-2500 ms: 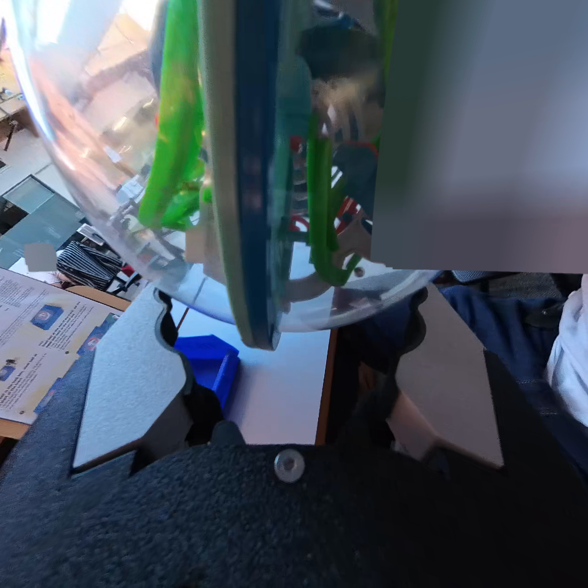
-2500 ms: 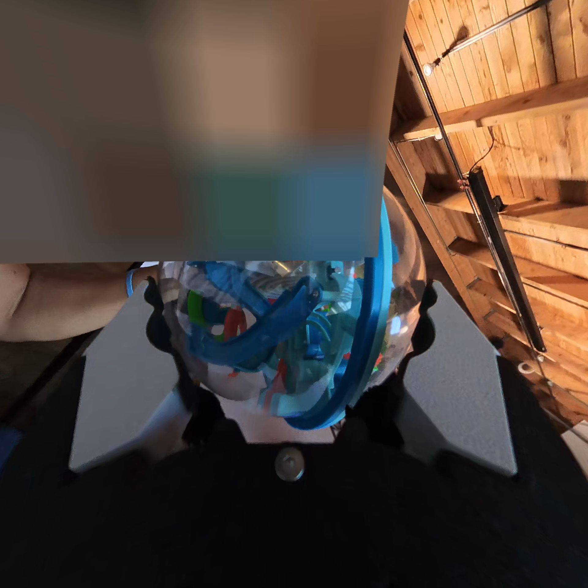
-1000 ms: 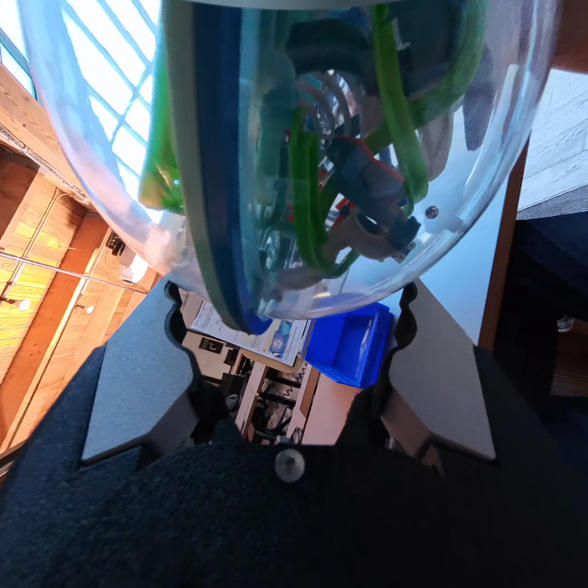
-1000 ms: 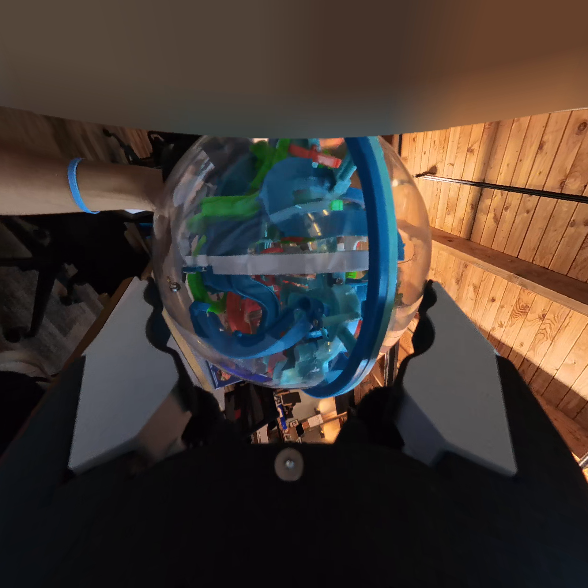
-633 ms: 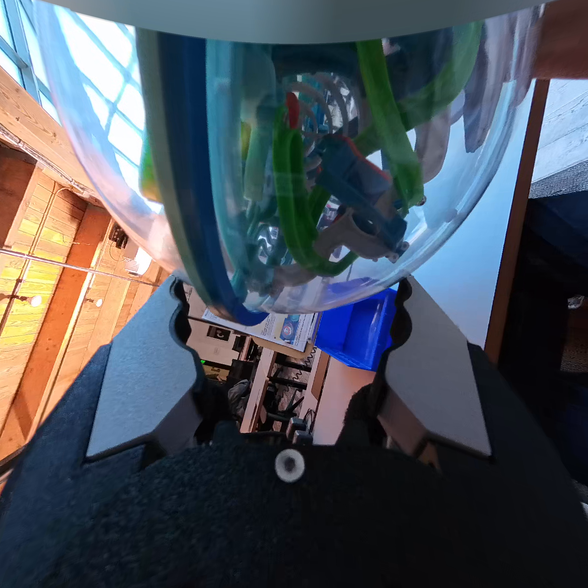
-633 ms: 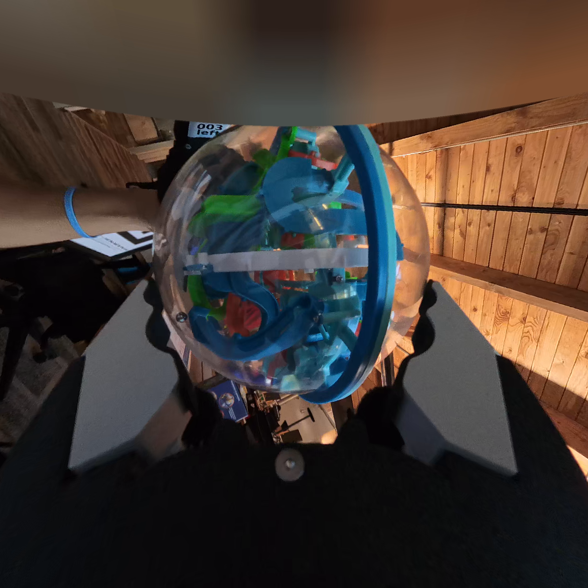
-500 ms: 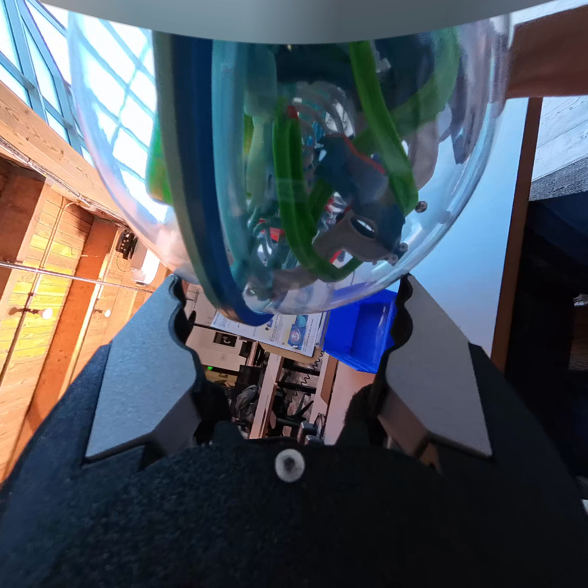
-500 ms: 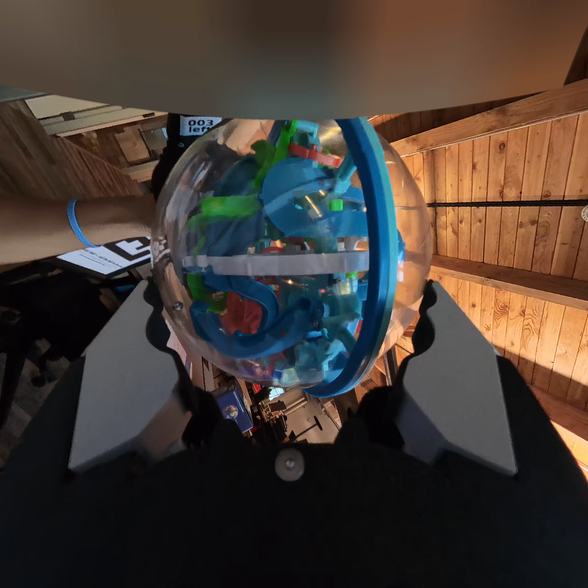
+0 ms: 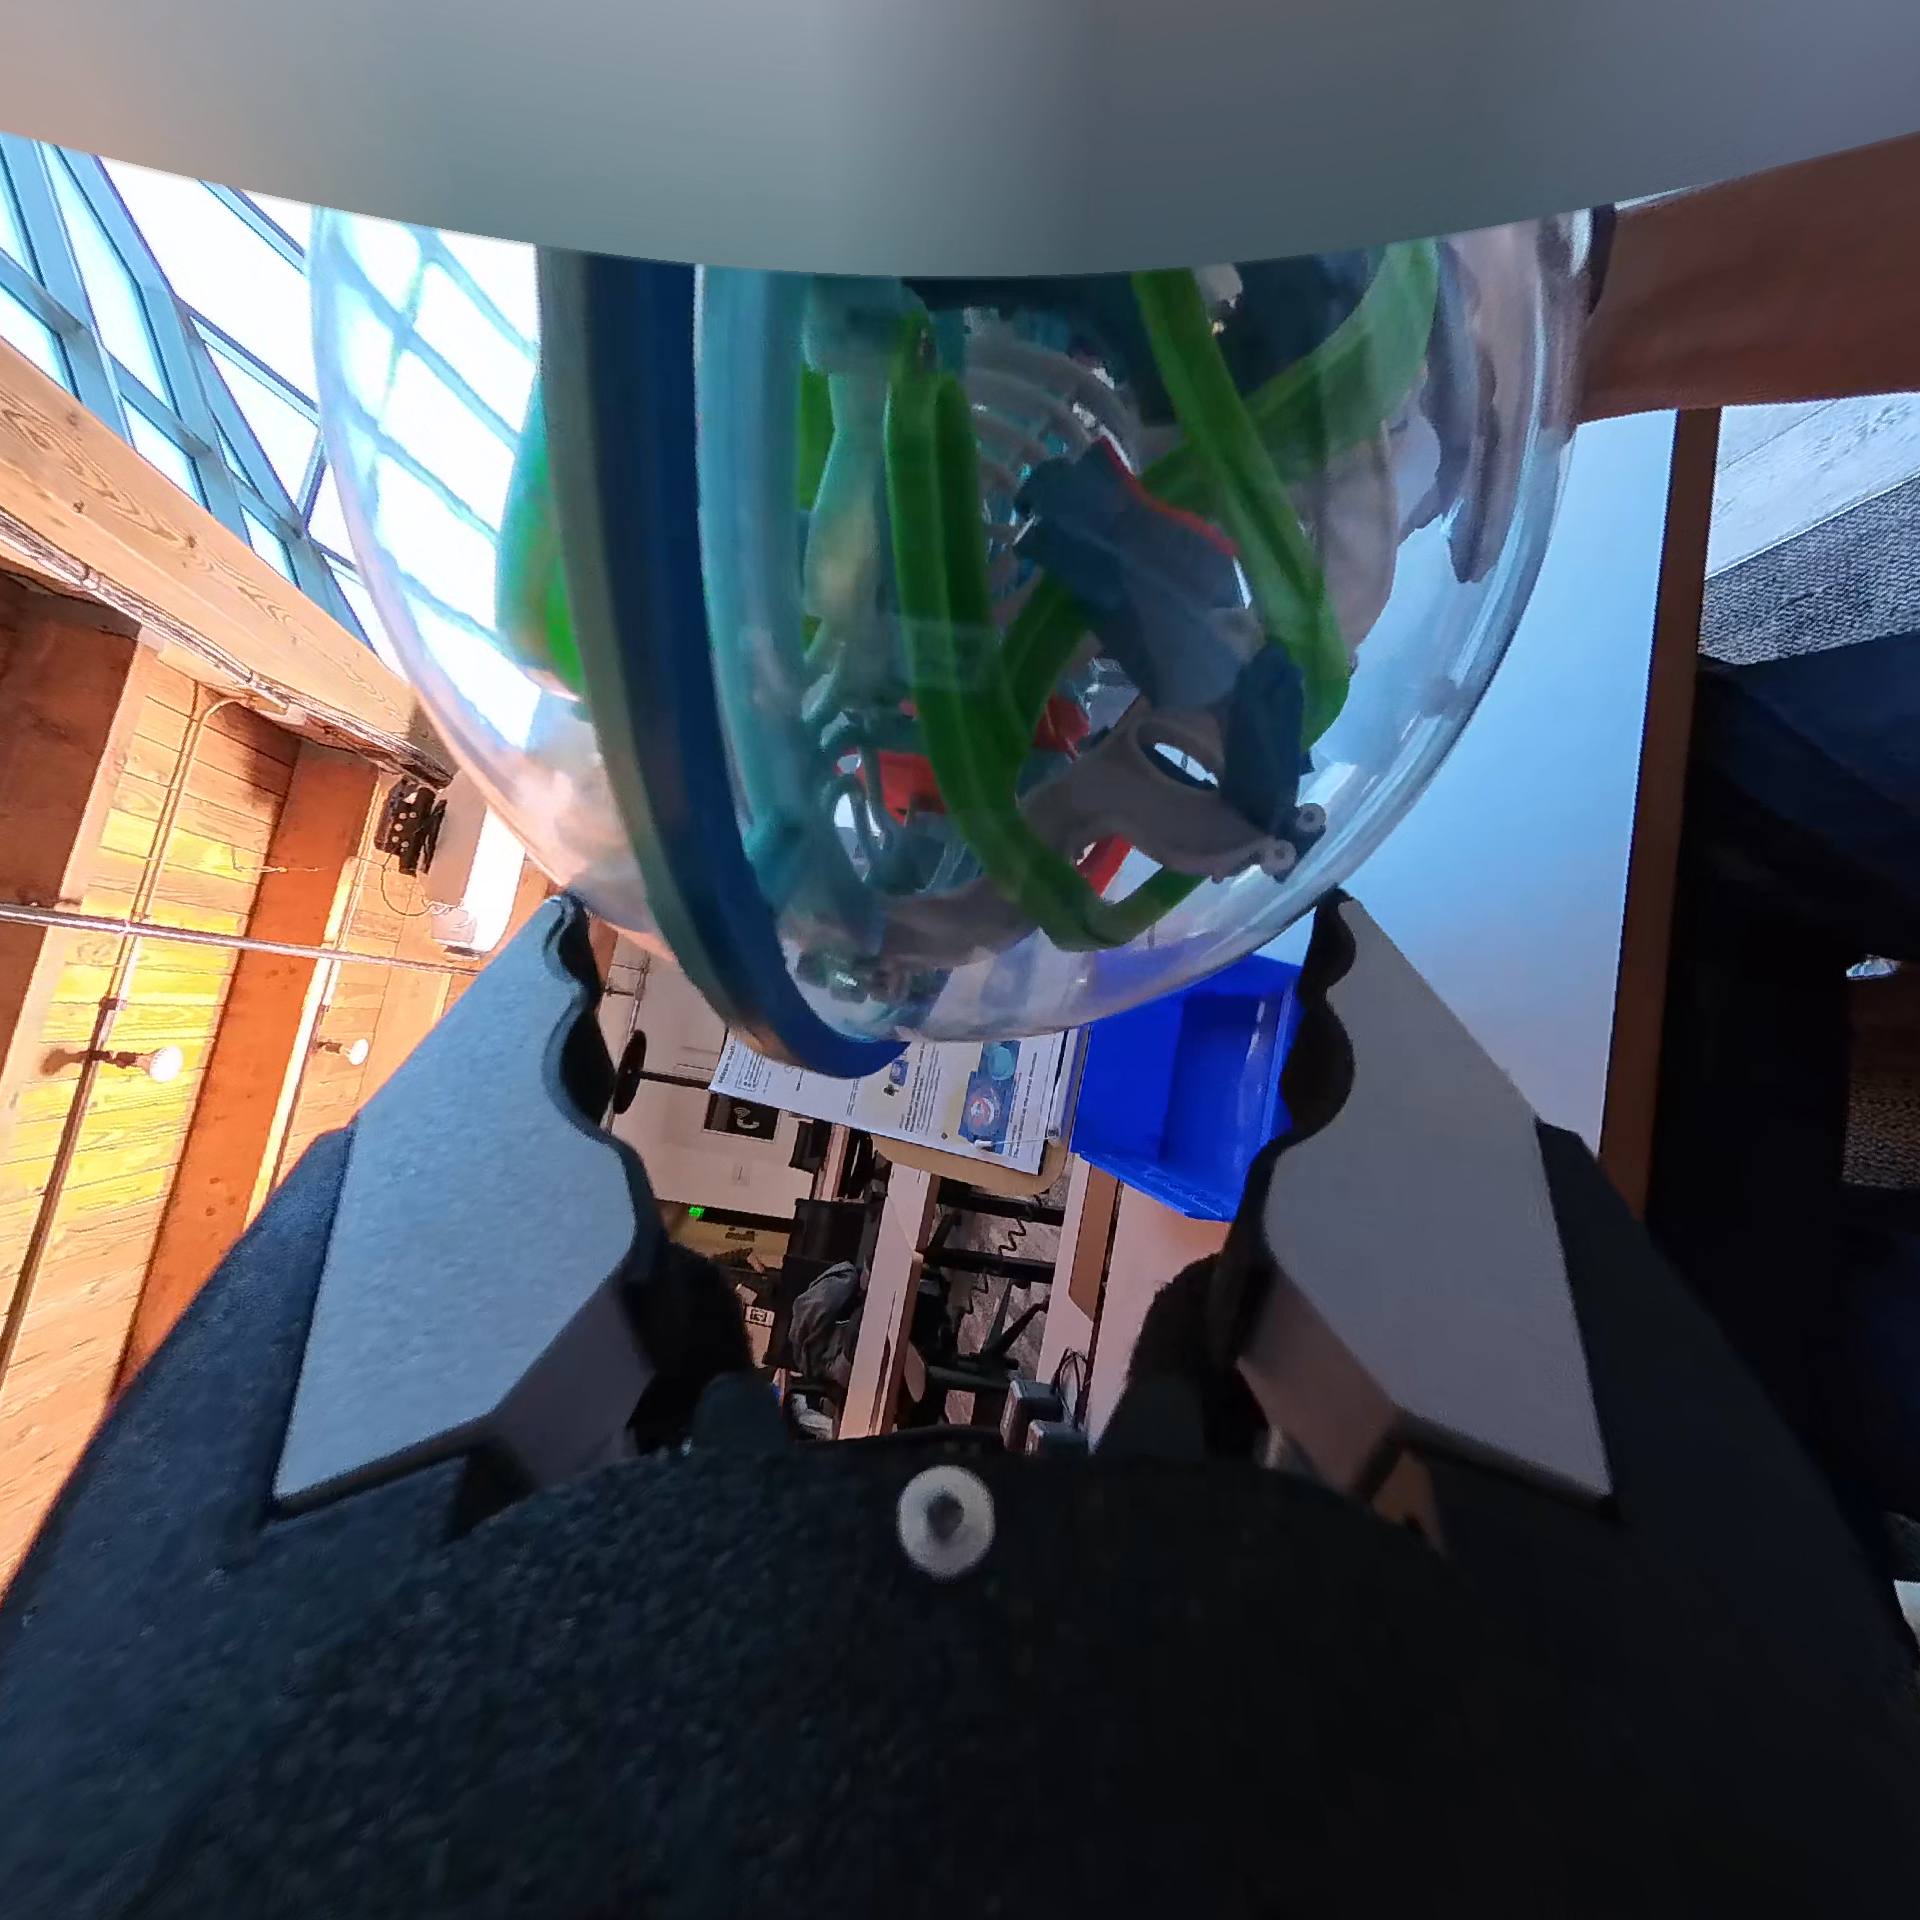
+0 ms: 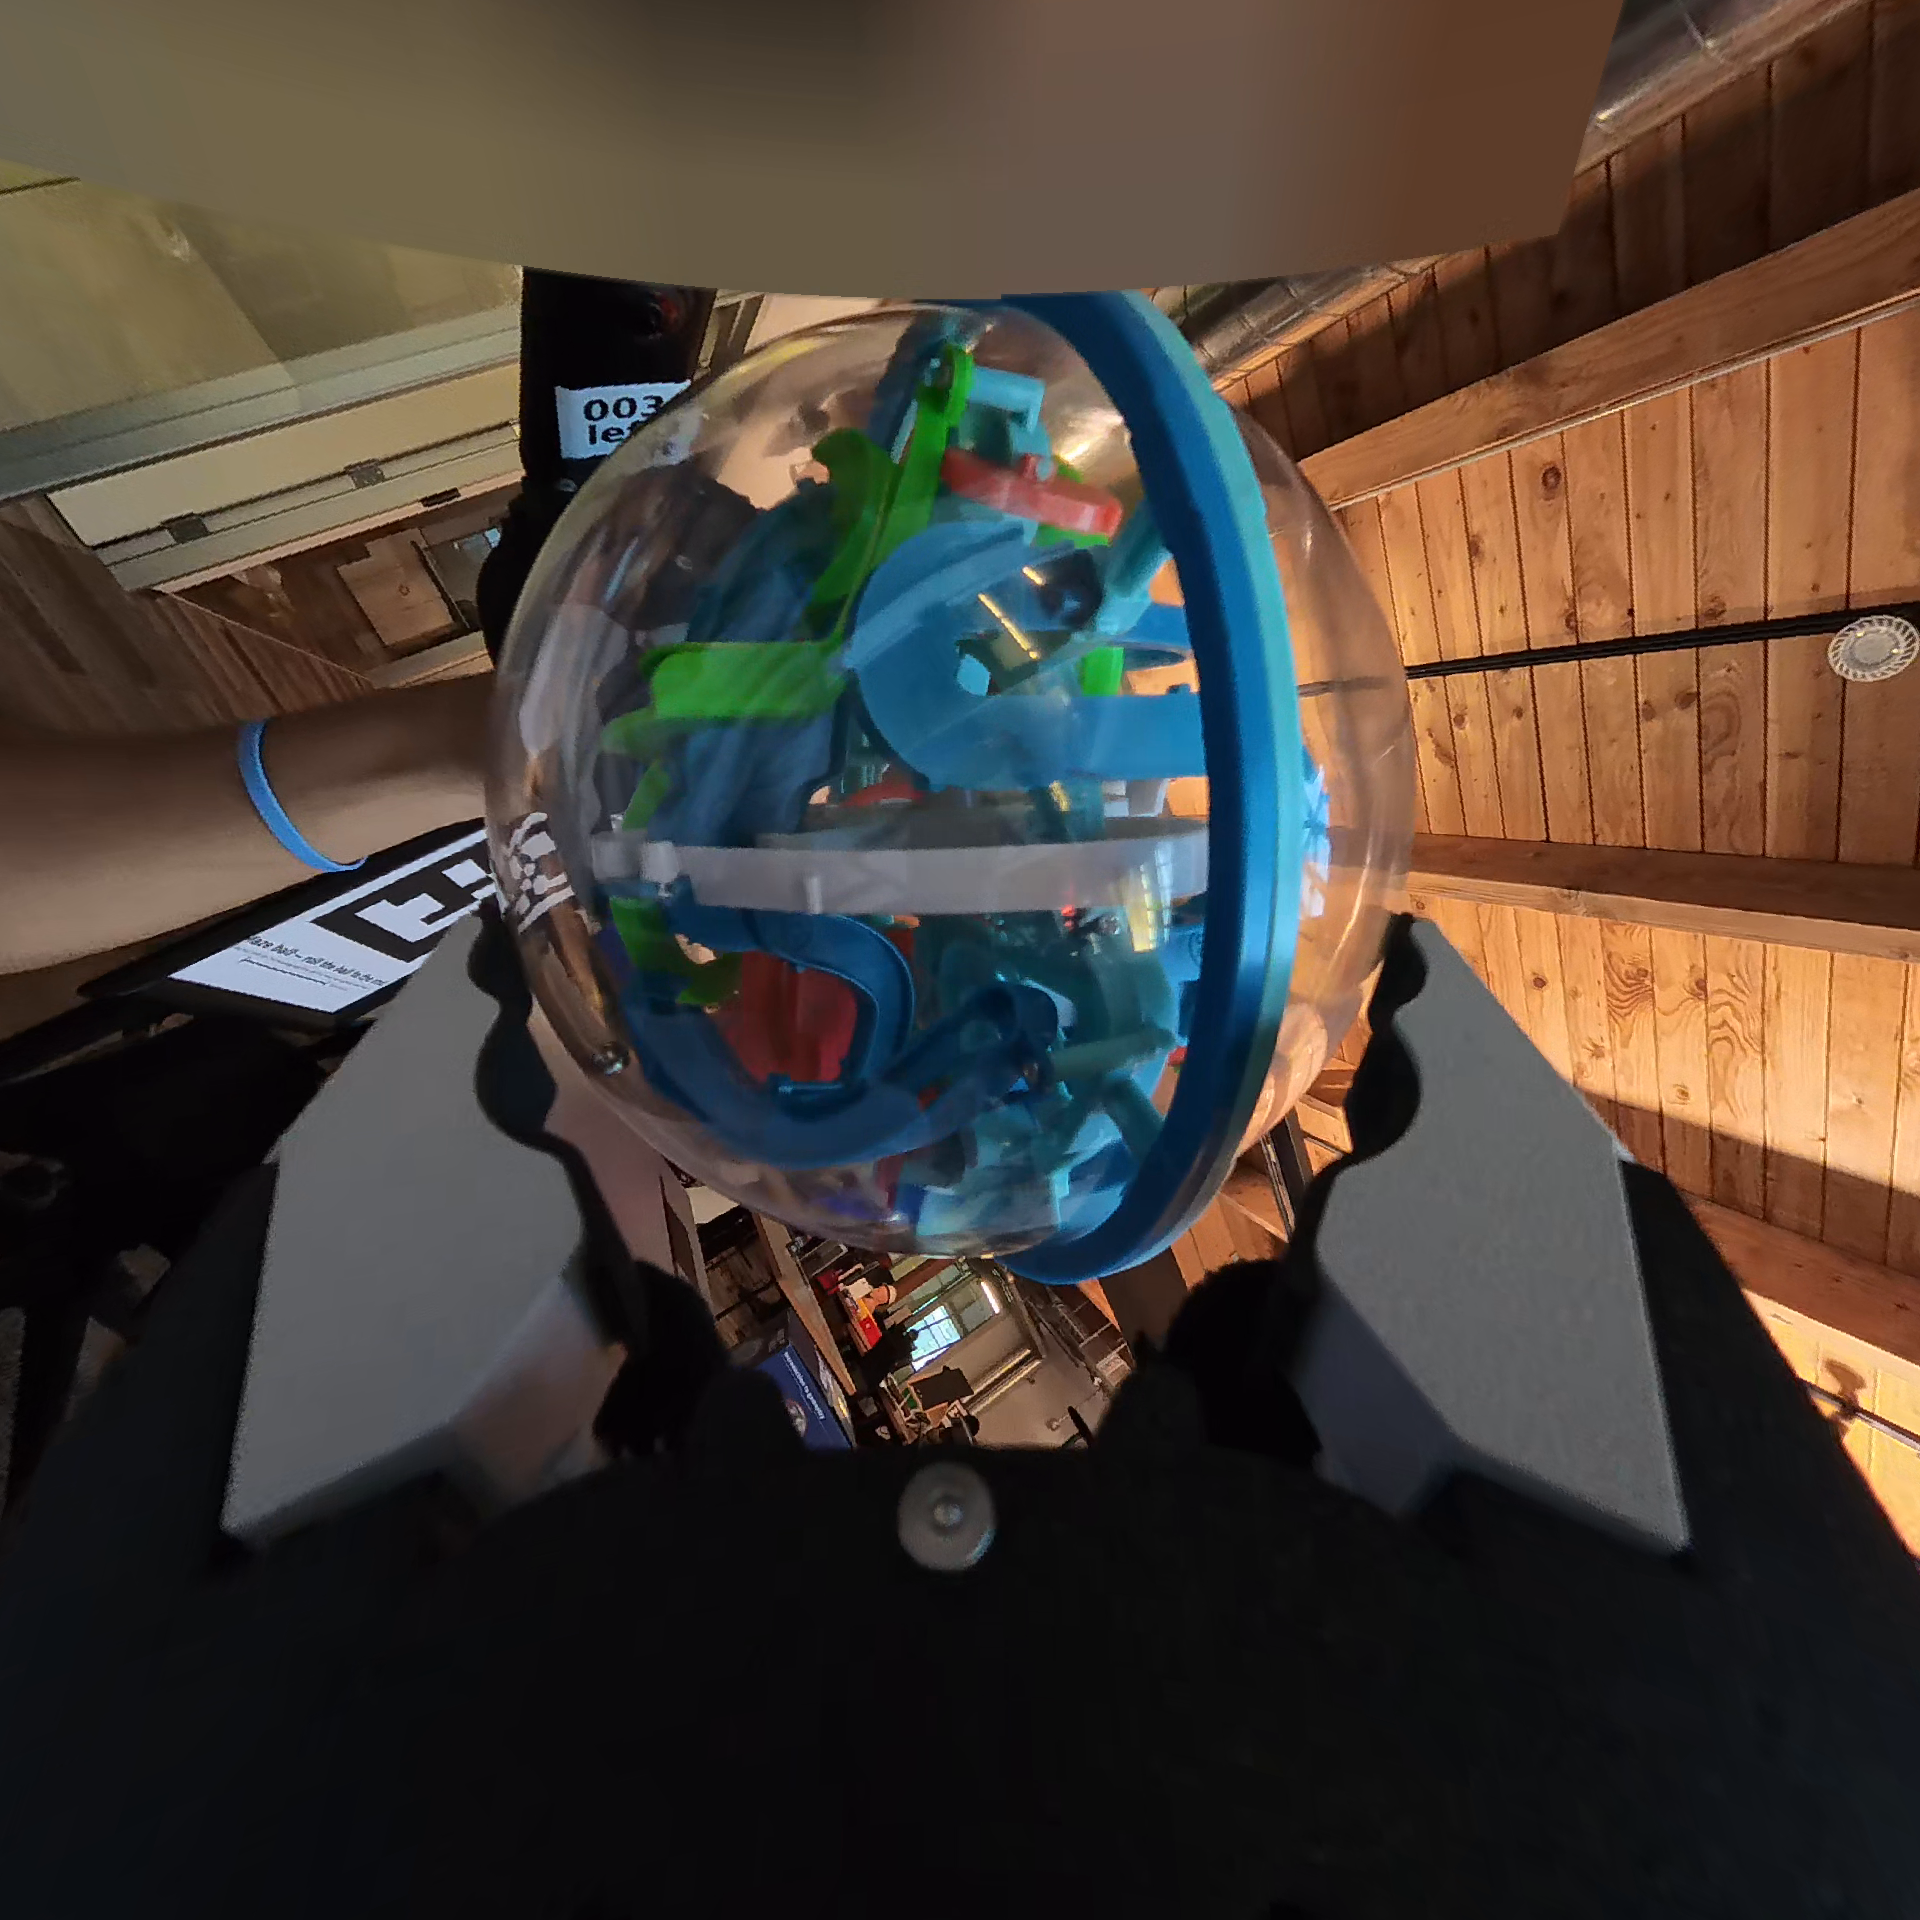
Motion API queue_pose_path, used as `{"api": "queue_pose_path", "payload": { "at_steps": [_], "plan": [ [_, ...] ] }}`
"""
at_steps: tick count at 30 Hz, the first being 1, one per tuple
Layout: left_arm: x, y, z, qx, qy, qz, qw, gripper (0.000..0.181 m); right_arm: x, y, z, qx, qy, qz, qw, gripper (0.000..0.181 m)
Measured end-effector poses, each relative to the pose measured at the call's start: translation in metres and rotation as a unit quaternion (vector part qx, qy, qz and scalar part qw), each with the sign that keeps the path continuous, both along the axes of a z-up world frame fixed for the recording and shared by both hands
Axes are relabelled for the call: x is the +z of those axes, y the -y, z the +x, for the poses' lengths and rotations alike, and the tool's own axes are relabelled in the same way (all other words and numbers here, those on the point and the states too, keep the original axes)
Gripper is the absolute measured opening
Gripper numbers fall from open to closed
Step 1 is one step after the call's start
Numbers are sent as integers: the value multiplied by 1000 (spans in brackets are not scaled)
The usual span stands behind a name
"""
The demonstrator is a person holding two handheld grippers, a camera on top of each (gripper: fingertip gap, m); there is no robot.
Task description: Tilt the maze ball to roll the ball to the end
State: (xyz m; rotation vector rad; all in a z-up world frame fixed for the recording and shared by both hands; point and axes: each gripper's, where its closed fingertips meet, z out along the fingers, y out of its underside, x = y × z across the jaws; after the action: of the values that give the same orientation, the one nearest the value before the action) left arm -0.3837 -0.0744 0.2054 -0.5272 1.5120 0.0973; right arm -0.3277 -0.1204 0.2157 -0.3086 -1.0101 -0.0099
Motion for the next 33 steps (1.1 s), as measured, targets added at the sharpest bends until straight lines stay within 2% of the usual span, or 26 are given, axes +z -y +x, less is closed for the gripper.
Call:
{"api": "queue_pose_path", "payload": {
  "at_steps": [13, 25, 33],
  "plan": [
    [6, 8, 3, -17, 4, -13, 1000, 132, 3, -4, 3, 12, -13, -50, 999, 154],
    [5, 9, 6, -36, 20, -23, 999, 138, 5, 2, 0, 3, -10, -43, 999, 154],
    [8, 28, 4, -50, 36, 10, 998, 140, 5, 18, -3, 11, -1, -17, 1000, 154]
  ]
}}
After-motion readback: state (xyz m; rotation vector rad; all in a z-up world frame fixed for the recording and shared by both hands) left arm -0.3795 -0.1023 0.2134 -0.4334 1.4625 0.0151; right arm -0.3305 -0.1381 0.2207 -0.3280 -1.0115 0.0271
